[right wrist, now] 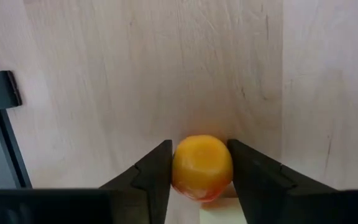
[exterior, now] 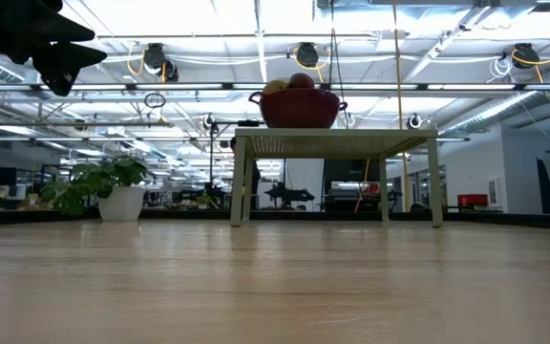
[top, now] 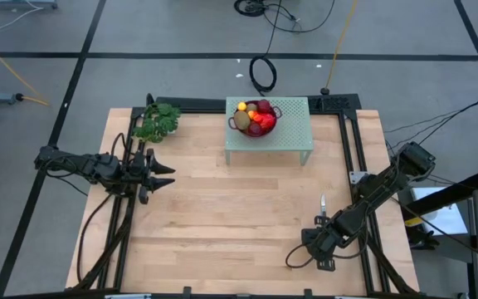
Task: Pick & Place Fruit
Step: Put the pear in the violet strainer bowl on the shelf
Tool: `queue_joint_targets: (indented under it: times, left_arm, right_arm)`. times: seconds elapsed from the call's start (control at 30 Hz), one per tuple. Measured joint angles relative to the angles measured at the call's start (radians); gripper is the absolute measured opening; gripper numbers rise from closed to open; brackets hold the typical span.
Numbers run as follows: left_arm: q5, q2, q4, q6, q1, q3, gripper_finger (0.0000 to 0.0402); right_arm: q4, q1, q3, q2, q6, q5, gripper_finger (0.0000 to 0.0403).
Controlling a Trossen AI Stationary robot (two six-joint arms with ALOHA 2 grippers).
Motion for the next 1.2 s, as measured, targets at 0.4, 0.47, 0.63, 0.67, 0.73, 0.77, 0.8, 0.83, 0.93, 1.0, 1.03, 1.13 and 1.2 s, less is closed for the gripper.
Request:
queue_joint_targets:
  times: [0.4, 0.47, 0.63, 0.67, 0.73, 0.77, 0.8, 0.83, 0.93, 1.0, 1.03, 1.13, 1.2]
  left_arm:
    - [-0.002, 0.0, 0.0, 0.0, 0.0, 0.0, 0.0161]
    - [-0.002, 0.0, 0.0, 0.0, 0.0, 0.0, 0.0161]
    - [-0.002, 0.0, 0.0, 0.0, 0.0, 0.0, 0.0161]
    - [-0.002, 0.0, 0.0, 0.0, 0.0, 0.0, 0.0161]
    - [-0.002, 0.0, 0.0, 0.0, 0.0, 0.0, 0.0161]
    - [-0.002, 0.0, 0.0, 0.0, 0.0, 0.0, 0.0161]
    - [-0.002, 0.0, 0.0, 0.0, 0.0, 0.0, 0.0161]
    - [-0.002, 0.0, 0.0, 0.0, 0.0, 0.0, 0.0161]
    - [-0.002, 0.0, 0.0, 0.0, 0.0, 0.0, 0.0161]
    - [-0.002, 0.0, 0.0, 0.0, 0.0, 0.0, 0.0161]
    - [-0.002, 0.0, 0.0, 0.0, 0.0, 0.0, 0.0161]
    - [-0.002, 0.0, 0.0, 0.0, 0.0, 0.0, 0.0161]
    - [-0.002, 0.0, 0.0, 0.0, 0.0, 0.0, 0.0161]
  right_arm:
    - [0.003, -0.011, -0.001, 0.0, 0.023, -0.005, 0.012]
    - [0.006, -0.021, -0.002, -0.003, 0.029, -0.007, 0.0119]
    - [0.042, -0.059, -0.005, -0.025, 0.029, 0.001, 0.0113]
    - [0.05, -0.069, -0.004, -0.033, 0.03, 0.004, 0.0113]
    - [0.056, -0.085, -0.004, -0.053, 0.029, 0.023, 0.0114]
    - [0.07, -0.094, -0.004, -0.063, 0.028, 0.032, 0.0115]
    - [0.086, -0.104, -0.004, -0.075, 0.026, 0.049, 0.0115]
    - [0.097, -0.115, -0.004, -0.09, 0.023, 0.068, 0.0115]
    - [0.14, -0.151, -0.004, -0.133, 0.018, 0.141, 0.0113]
    - [0.168, -0.173, -0.004, -0.165, 0.017, 0.196, 0.0113]
    - [0.186, -0.186, -0.004, -0.183, 0.016, 0.226, 0.0113]
    - [0.255, -0.225, -0.003, -0.23, 0.002, 0.326, 0.0114]
    - [0.316, -0.252, -0.003, -0.259, -0.026, 0.399, 0.0114]
